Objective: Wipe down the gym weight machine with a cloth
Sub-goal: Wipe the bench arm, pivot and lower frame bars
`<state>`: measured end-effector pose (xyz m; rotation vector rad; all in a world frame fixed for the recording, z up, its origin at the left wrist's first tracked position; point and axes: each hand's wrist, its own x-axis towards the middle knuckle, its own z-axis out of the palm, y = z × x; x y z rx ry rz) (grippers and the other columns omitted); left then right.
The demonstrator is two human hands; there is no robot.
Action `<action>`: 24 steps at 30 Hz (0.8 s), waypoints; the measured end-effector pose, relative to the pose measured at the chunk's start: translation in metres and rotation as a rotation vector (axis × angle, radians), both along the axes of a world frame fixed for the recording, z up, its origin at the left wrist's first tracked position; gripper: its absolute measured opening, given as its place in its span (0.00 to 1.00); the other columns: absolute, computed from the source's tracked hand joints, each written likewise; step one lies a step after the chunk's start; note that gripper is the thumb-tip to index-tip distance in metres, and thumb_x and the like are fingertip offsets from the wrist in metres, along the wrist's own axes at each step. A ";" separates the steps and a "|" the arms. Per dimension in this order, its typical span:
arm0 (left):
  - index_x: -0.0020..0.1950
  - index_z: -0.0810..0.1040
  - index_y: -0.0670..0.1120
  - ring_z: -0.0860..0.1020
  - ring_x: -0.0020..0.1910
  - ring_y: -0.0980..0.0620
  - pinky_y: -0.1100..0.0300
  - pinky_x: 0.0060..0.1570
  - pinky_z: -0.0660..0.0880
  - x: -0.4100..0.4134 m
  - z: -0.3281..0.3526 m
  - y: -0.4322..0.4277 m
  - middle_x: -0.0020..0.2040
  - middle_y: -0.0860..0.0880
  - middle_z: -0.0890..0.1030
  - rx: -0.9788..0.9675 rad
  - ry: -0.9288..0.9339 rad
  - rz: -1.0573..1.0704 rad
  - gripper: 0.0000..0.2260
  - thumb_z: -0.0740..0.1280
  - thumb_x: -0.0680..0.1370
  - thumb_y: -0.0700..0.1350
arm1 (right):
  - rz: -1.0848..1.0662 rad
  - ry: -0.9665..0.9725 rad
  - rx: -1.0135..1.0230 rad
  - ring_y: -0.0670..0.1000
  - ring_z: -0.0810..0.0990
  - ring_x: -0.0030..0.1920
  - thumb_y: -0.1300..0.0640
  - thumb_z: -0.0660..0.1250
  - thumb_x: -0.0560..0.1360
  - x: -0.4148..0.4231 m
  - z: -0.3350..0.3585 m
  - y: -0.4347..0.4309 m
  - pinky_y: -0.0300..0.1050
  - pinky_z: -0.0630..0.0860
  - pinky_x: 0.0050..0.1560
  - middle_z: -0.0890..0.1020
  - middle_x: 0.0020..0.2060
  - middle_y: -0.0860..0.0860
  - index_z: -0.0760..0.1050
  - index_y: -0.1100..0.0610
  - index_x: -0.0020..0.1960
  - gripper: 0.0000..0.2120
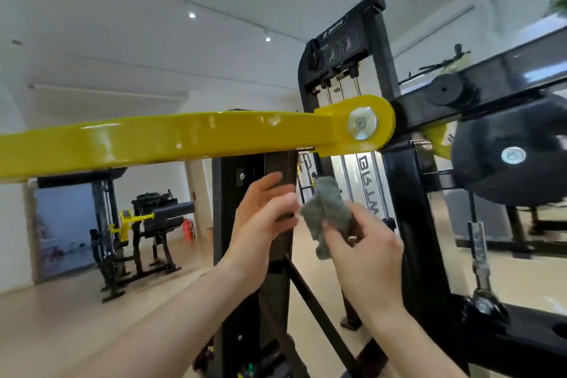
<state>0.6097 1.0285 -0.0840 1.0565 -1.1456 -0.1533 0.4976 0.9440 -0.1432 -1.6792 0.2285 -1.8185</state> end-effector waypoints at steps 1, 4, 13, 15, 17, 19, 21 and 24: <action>0.69 0.76 0.52 0.82 0.59 0.49 0.51 0.59 0.78 -0.001 0.011 -0.001 0.61 0.49 0.83 -0.055 0.058 -0.036 0.26 0.73 0.71 0.49 | -0.050 -0.024 -0.057 0.43 0.82 0.44 0.56 0.73 0.76 -0.003 0.017 -0.001 0.47 0.82 0.43 0.82 0.42 0.41 0.80 0.45 0.53 0.09; 0.73 0.71 0.53 0.79 0.65 0.49 0.46 0.68 0.73 -0.011 0.043 -0.003 0.62 0.56 0.83 -0.172 0.175 -0.161 0.32 0.74 0.70 0.53 | -0.193 -0.077 -0.192 0.48 0.82 0.46 0.57 0.72 0.76 -0.006 0.073 -0.006 0.53 0.82 0.46 0.84 0.45 0.46 0.81 0.52 0.59 0.12; 0.64 0.75 0.53 0.83 0.57 0.53 0.54 0.63 0.78 -0.033 0.057 -0.003 0.58 0.52 0.84 -0.371 0.419 -0.146 0.27 0.76 0.66 0.49 | -0.143 0.506 -0.294 0.51 0.79 0.51 0.55 0.58 0.78 -0.008 0.179 -0.029 0.59 0.77 0.55 0.82 0.48 0.49 0.80 0.44 0.55 0.14; 0.63 0.76 0.54 0.84 0.56 0.55 0.56 0.61 0.78 -0.038 0.057 -0.003 0.56 0.52 0.85 -0.360 0.471 -0.134 0.25 0.75 0.67 0.48 | -0.063 0.577 -0.323 0.53 0.79 0.50 0.55 0.58 0.78 -0.014 0.186 -0.031 0.59 0.78 0.54 0.83 0.47 0.52 0.81 0.46 0.53 0.13; 0.67 0.74 0.51 0.83 0.57 0.53 0.57 0.61 0.78 -0.044 0.061 -0.001 0.60 0.49 0.84 -0.345 0.570 -0.150 0.27 0.76 0.69 0.46 | 0.045 0.599 -0.325 0.48 0.79 0.49 0.58 0.59 0.78 -0.018 0.189 -0.027 0.48 0.79 0.53 0.82 0.46 0.51 0.80 0.47 0.54 0.13; 0.70 0.72 0.47 0.83 0.58 0.52 0.57 0.61 0.79 -0.048 0.065 0.002 0.61 0.47 0.83 -0.350 0.690 -0.172 0.29 0.77 0.71 0.42 | 0.120 0.600 -0.328 0.42 0.78 0.47 0.59 0.61 0.74 -0.019 0.192 -0.020 0.37 0.76 0.49 0.82 0.46 0.47 0.80 0.47 0.56 0.15; 0.67 0.72 0.45 0.84 0.54 0.53 0.61 0.55 0.80 -0.055 0.072 0.007 0.56 0.48 0.84 -0.328 0.798 -0.173 0.28 0.75 0.69 0.38 | 0.147 0.654 -0.336 0.43 0.79 0.53 0.61 0.62 0.71 -0.019 0.197 -0.014 0.38 0.76 0.55 0.82 0.50 0.48 0.81 0.51 0.58 0.19; 0.58 0.76 0.46 0.84 0.49 0.56 0.63 0.50 0.79 -0.062 0.084 0.012 0.48 0.51 0.86 -0.255 0.877 -0.158 0.22 0.75 0.67 0.33 | 0.194 0.783 -0.323 0.44 0.78 0.59 0.61 0.65 0.69 -0.027 0.215 -0.010 0.37 0.74 0.62 0.82 0.55 0.50 0.81 0.51 0.59 0.20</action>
